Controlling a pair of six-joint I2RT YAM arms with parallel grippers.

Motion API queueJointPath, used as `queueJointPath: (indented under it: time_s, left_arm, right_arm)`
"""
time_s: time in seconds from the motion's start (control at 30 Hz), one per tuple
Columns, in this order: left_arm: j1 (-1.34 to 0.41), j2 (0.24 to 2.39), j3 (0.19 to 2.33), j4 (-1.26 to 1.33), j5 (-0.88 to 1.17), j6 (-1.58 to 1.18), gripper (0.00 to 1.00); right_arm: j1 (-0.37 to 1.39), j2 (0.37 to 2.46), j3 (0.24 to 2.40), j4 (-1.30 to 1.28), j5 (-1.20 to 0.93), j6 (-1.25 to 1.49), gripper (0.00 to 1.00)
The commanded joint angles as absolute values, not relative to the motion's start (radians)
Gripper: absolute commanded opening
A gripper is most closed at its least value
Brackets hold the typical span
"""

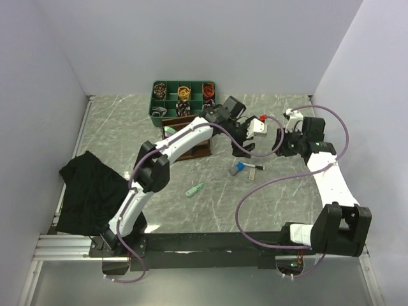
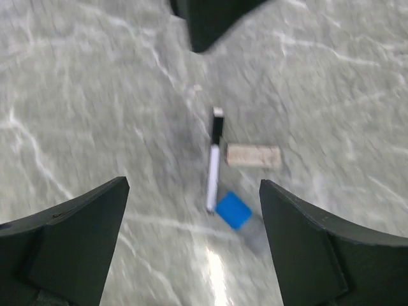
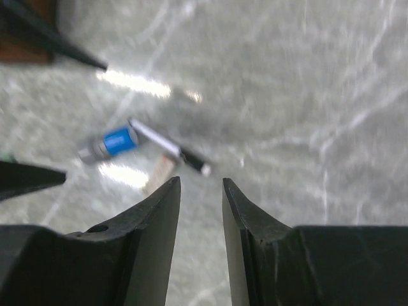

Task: Sort the stationery into containers
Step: Pick up the pen from the center of the board.

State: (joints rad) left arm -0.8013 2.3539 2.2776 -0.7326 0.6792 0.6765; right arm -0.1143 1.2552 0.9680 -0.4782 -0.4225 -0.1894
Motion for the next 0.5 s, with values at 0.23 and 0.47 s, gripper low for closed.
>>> queueJointPath:
  time_s: [0.23,0.47]
  left_arm:
    - [-0.841,2.497,2.302,-0.408,0.782,0.479,0.71]
    - [-0.882,2.603,2.414,-0.545,0.677,0.531,0.70]
  right_arm:
    - [-0.227,1.161,0.900,-0.551,-0.338,-0.259,0.41]
    - [-0.282,1.144,0.919,-0.589,-0.337,-0.252,0.40]
